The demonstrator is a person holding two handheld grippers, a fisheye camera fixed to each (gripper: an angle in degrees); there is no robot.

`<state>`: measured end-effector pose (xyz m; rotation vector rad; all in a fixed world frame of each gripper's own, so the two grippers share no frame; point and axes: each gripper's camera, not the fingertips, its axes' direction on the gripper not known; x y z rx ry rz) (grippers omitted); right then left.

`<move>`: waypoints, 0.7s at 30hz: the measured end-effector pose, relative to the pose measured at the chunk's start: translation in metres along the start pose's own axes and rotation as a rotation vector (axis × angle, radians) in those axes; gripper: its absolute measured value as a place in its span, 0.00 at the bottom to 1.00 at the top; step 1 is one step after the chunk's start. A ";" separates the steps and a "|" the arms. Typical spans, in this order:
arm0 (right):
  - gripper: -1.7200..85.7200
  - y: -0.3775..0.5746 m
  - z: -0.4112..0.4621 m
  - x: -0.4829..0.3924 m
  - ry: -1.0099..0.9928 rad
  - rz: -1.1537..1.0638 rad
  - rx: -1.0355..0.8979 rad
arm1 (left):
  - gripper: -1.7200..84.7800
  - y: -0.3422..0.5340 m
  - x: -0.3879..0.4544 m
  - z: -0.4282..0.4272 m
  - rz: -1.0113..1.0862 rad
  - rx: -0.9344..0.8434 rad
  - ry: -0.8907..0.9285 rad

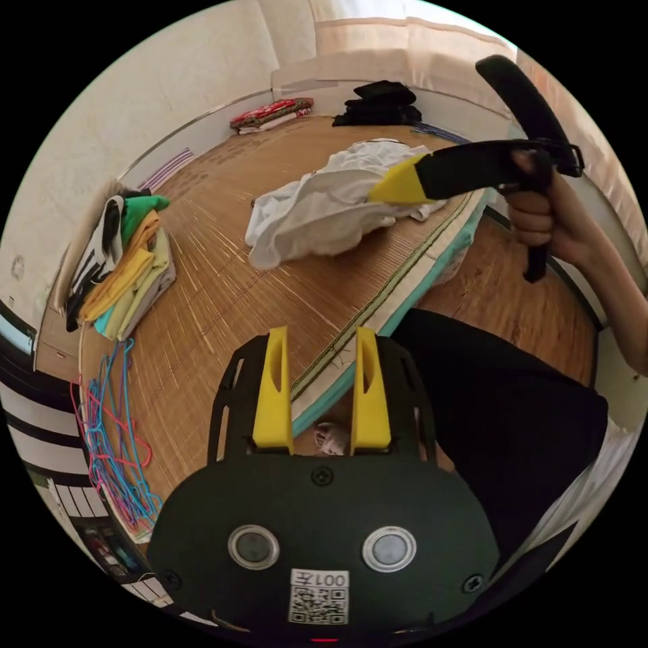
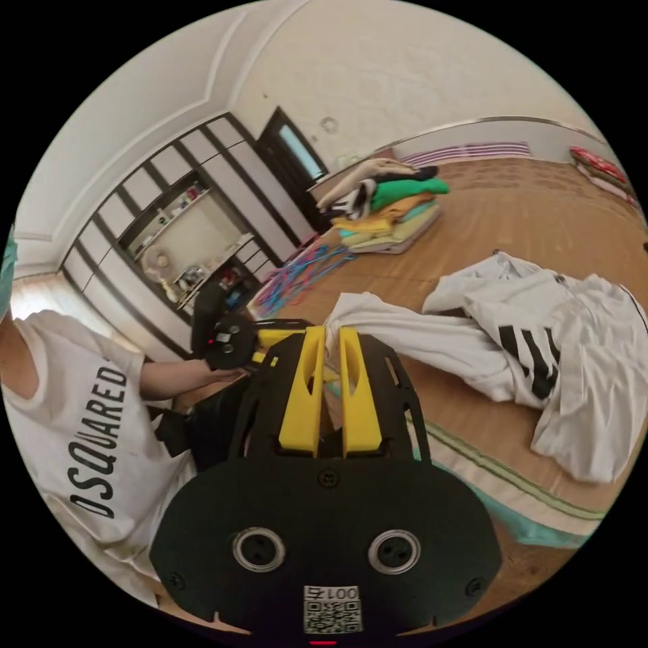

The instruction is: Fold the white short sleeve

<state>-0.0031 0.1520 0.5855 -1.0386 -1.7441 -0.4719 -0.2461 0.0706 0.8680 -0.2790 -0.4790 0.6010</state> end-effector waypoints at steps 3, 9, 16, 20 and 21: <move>0.04 0.013 0.013 -0.031 -0.087 -0.048 -0.059 | 0.10 0.029 0.013 -0.023 -0.041 0.133 -0.006; 0.08 0.050 0.012 -0.090 -0.037 -0.164 -0.077 | 0.01 0.093 0.021 -0.076 -0.139 0.304 0.111; 0.12 0.110 -0.037 -0.075 0.417 0.055 0.004 | 0.01 0.168 0.019 -0.119 -0.243 0.357 0.154; 0.15 0.136 -0.035 -0.047 0.608 0.165 -0.123 | 0.01 0.201 0.015 -0.144 -0.319 0.411 0.185; 0.16 0.142 -0.025 -0.041 0.626 0.184 -0.176 | 0.01 0.211 0.013 -0.153 -0.344 0.438 0.208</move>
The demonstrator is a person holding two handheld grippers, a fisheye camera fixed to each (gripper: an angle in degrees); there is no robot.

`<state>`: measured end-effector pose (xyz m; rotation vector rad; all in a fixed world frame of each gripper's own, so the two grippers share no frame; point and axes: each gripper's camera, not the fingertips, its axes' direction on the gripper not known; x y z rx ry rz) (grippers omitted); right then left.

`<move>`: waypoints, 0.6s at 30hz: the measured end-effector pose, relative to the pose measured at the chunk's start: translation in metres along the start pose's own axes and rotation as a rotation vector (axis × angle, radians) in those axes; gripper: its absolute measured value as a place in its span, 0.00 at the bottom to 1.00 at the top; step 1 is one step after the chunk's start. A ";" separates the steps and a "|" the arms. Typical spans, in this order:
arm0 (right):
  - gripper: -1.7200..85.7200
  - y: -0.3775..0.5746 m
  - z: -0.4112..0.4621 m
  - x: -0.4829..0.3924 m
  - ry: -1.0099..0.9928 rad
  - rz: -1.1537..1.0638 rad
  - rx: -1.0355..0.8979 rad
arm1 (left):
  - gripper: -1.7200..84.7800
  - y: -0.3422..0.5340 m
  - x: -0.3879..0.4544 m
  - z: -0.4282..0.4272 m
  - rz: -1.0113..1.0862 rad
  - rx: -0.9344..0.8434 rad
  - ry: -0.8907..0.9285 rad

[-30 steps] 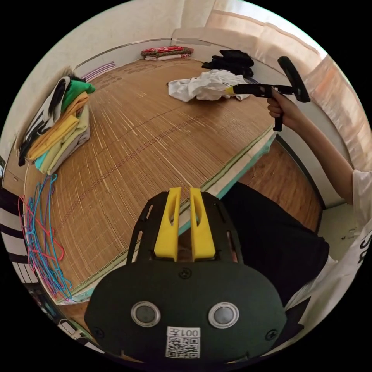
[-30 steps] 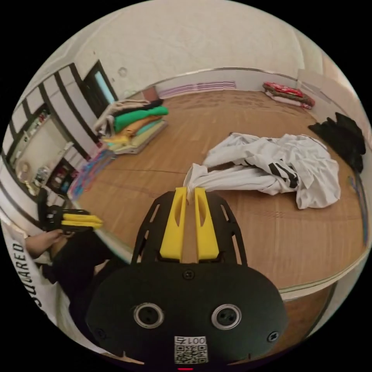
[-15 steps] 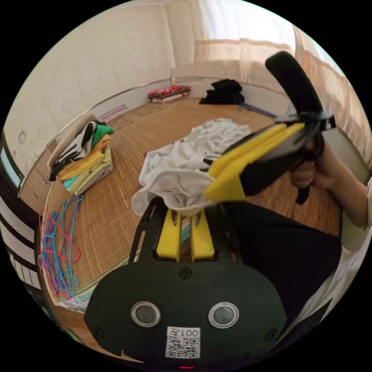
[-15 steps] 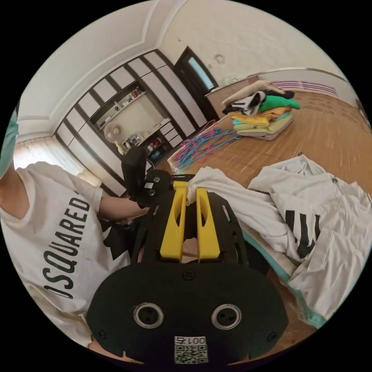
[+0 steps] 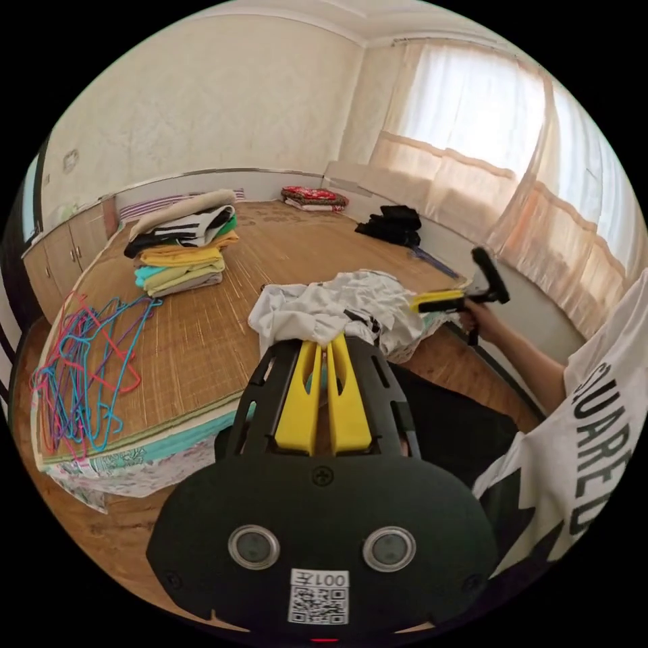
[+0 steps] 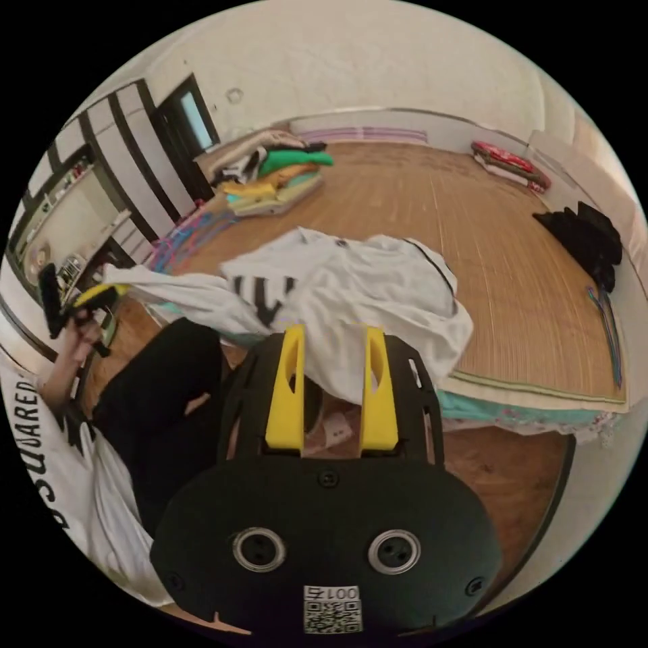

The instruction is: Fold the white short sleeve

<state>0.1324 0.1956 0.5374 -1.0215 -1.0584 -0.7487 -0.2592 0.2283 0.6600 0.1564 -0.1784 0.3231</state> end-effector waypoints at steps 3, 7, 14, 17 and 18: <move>0.16 0.011 0.036 -0.022 0.099 -0.034 -0.078 | 0.01 0.012 0.001 -0.030 0.000 0.034 0.008; 0.06 0.026 0.057 -0.061 0.233 -0.030 -0.067 | 0.01 0.029 0.009 -0.055 0.035 -0.023 -0.128; 0.05 0.038 -0.054 -0.072 0.132 -0.019 0.373 | 0.01 0.040 0.016 -0.106 0.032 -0.052 -0.463; 0.04 0.025 -0.102 -0.064 0.144 -0.032 0.490 | 0.01 0.038 0.011 -0.126 -0.014 -0.045 -0.554; 0.04 0.019 -0.120 -0.061 0.144 -0.029 0.522 | 0.01 0.036 0.010 -0.134 -0.023 -0.043 -0.600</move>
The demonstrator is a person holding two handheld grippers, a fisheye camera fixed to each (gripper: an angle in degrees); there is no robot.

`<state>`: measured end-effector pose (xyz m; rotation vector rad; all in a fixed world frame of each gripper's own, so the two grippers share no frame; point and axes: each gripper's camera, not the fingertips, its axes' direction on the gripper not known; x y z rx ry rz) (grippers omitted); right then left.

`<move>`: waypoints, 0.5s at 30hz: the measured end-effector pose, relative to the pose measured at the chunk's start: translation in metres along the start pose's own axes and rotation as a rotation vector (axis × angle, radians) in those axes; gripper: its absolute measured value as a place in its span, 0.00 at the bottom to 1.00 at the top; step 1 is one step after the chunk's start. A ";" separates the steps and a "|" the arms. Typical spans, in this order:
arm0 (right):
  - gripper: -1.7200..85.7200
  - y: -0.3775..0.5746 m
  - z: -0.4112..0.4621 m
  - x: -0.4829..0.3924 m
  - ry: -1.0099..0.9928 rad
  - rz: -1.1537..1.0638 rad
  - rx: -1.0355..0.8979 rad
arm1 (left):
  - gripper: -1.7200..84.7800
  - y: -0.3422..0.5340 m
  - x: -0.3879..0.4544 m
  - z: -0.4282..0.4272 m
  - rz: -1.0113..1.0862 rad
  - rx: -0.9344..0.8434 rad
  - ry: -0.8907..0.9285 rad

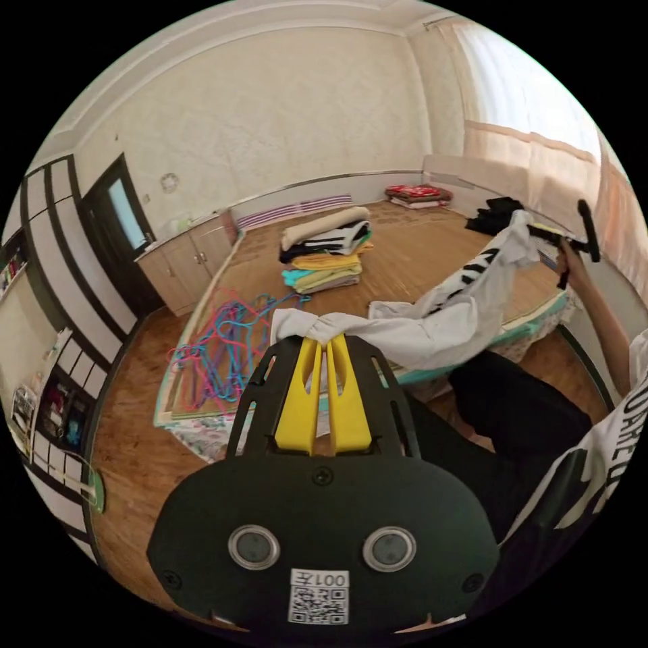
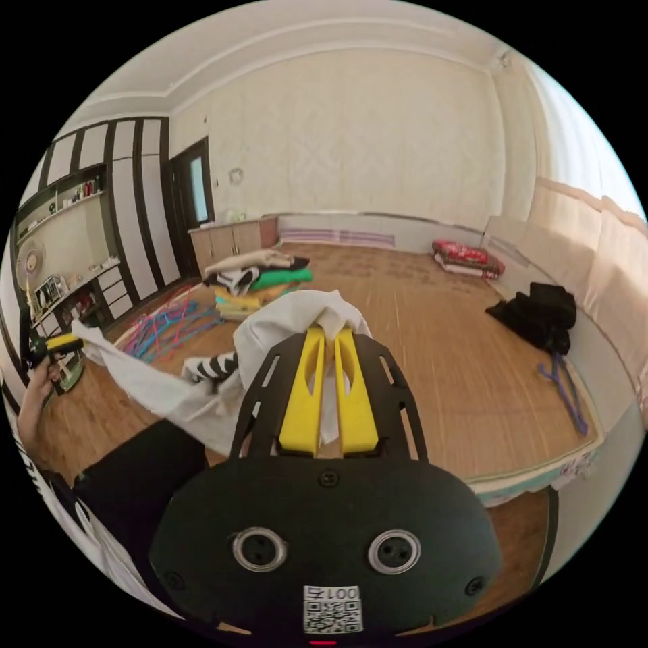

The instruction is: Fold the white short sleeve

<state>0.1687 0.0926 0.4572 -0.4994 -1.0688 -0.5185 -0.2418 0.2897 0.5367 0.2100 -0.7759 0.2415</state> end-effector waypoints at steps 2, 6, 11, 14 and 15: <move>0.04 -0.018 -0.016 0.005 -0.012 -0.009 0.049 | 0.01 -0.002 -0.006 -0.007 0.003 -0.002 -0.078; 0.04 -0.049 -0.051 0.008 0.067 -0.022 0.148 | 0.01 -0.011 -0.025 -0.027 0.048 -0.024 -0.275; 0.04 -0.069 -0.108 0.013 -0.004 -0.018 0.303 | 0.01 -0.020 -0.054 -0.069 -0.017 0.002 -0.376; 0.04 -0.067 -0.143 0.017 -0.119 -0.020 0.349 | 0.01 -0.018 -0.069 -0.093 -0.042 0.003 -0.384; 0.04 -0.061 -0.156 0.019 -0.198 -0.023 0.349 | 0.01 -0.013 -0.072 -0.103 -0.043 0.026 -0.386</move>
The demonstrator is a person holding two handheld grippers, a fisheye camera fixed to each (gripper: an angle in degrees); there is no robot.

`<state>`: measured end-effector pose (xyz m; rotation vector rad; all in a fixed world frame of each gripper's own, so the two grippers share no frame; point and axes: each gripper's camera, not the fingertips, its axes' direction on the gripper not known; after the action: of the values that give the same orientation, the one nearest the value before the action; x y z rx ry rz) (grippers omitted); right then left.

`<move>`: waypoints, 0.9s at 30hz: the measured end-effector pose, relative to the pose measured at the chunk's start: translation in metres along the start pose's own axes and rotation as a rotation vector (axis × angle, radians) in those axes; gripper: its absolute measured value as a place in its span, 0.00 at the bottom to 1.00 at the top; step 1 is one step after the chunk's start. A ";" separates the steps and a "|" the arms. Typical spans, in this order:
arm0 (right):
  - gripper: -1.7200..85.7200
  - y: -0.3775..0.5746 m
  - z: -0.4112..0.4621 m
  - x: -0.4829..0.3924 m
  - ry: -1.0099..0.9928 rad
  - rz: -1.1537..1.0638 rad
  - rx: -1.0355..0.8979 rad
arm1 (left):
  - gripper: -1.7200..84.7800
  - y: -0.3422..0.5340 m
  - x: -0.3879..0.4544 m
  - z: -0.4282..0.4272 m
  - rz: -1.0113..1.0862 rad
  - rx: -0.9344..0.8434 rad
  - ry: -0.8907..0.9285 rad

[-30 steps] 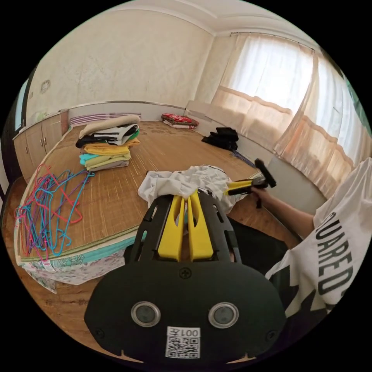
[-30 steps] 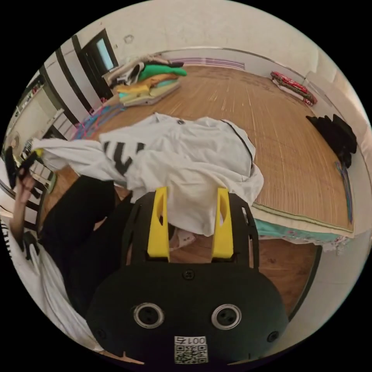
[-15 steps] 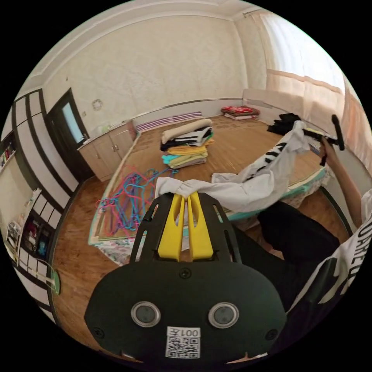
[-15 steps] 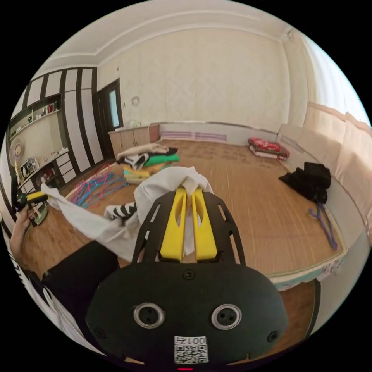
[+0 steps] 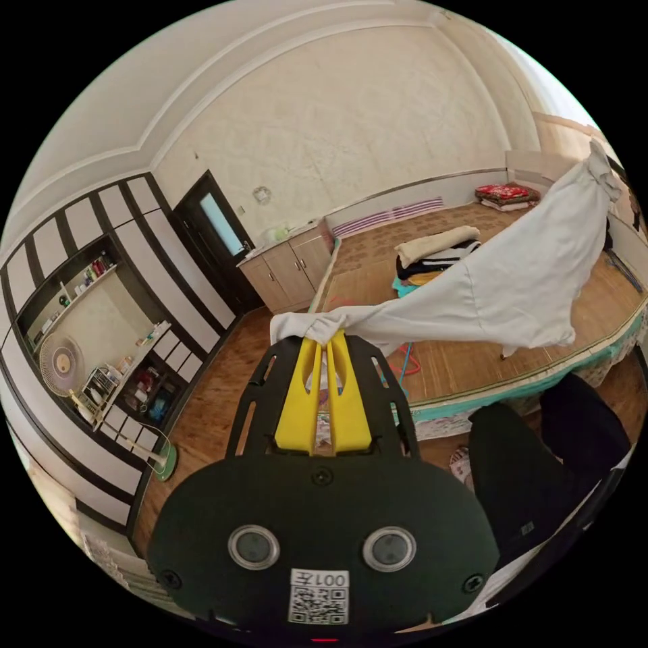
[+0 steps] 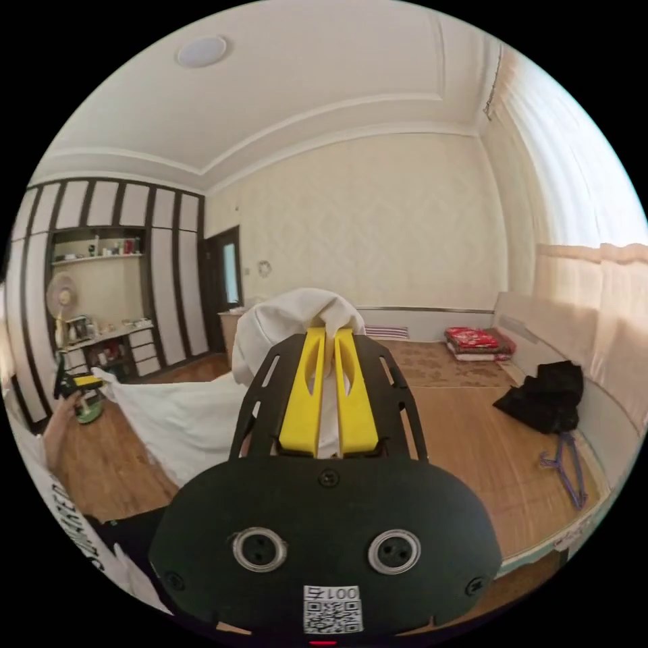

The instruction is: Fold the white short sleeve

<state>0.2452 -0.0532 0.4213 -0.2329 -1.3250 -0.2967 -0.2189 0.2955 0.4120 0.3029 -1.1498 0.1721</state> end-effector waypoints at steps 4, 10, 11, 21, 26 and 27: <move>0.04 0.041 -0.031 -0.003 -0.209 -0.003 -0.142 | 0.01 0.030 -0.012 -0.011 0.025 -0.018 0.081; 0.04 0.174 -0.028 -0.024 -0.352 0.089 -0.579 | 0.01 0.086 0.003 0.032 0.094 -0.324 0.388; 0.04 0.184 -0.028 -0.028 -0.353 0.097 -0.611 | 0.01 0.090 0.005 0.037 0.099 -0.353 0.424; 0.04 0.178 -0.063 -0.045 -0.357 0.130 -0.495 | 0.01 0.051 0.010 0.040 0.198 -0.302 0.494; 0.03 0.118 -0.120 -0.057 -0.327 0.019 -0.173 | 0.01 -0.010 -0.047 -0.012 0.159 -0.090 0.511; 0.03 0.105 -0.132 -0.059 -0.322 -0.001 -0.114 | 0.01 -0.026 -0.063 -0.024 0.140 -0.061 0.487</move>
<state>0.3893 0.0057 0.3338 -0.3884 -1.6275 -0.3465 -0.2162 0.2800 0.3412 0.1148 -0.6904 0.3140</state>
